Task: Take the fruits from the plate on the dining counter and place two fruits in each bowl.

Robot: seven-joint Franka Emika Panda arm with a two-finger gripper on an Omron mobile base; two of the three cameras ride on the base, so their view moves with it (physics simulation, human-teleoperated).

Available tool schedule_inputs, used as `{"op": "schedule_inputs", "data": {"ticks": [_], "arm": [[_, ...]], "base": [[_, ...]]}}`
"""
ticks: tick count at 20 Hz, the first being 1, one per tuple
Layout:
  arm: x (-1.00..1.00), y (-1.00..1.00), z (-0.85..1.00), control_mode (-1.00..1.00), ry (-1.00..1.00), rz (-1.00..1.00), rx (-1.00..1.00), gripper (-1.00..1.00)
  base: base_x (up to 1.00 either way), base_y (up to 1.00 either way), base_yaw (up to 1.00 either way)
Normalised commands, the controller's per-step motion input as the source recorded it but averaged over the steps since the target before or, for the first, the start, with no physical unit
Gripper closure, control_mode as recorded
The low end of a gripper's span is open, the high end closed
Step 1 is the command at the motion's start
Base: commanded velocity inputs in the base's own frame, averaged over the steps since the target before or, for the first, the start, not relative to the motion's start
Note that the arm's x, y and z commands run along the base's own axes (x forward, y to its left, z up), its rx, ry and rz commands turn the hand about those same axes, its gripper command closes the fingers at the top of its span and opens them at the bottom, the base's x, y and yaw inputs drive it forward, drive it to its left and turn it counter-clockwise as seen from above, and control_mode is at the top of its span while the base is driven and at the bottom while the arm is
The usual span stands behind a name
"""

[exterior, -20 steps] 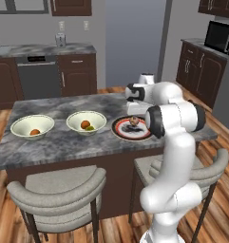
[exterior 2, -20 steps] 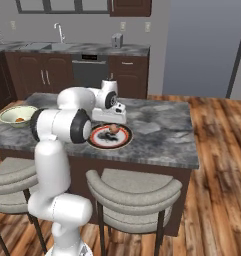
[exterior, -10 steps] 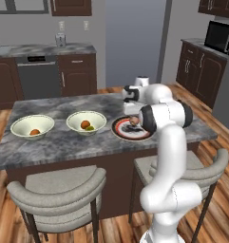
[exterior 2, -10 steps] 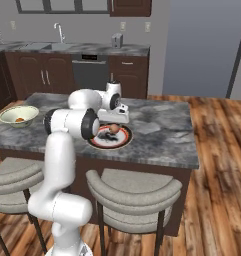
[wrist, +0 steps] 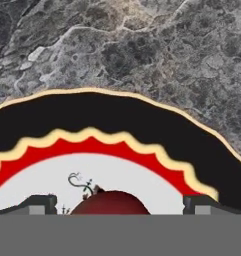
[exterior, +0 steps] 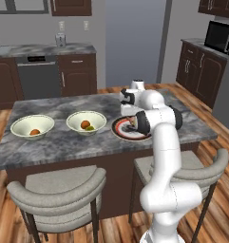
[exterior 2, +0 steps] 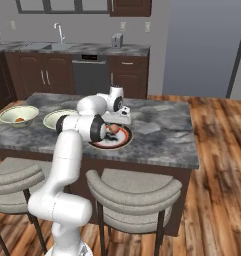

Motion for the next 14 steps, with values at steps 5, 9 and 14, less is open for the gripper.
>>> {"op": "schedule_inputs", "data": {"ticks": [5, 9, 14], "arm": [[-0.34, 0.0, -0.11, -1.0, 0.03, 0.0, 0.0, -1.0], [-0.72, 0.0, -0.09, -1.0, 0.0, -0.01, 0.0, -1.0], [-0.37, 0.05, -0.11, -1.0, 0.0, 0.0, 0.0, -1.0]], "base": [[0.0, 0.0, 0.0], [0.0, 0.0, 0.0], [0.0, 0.0, 0.0]]}}
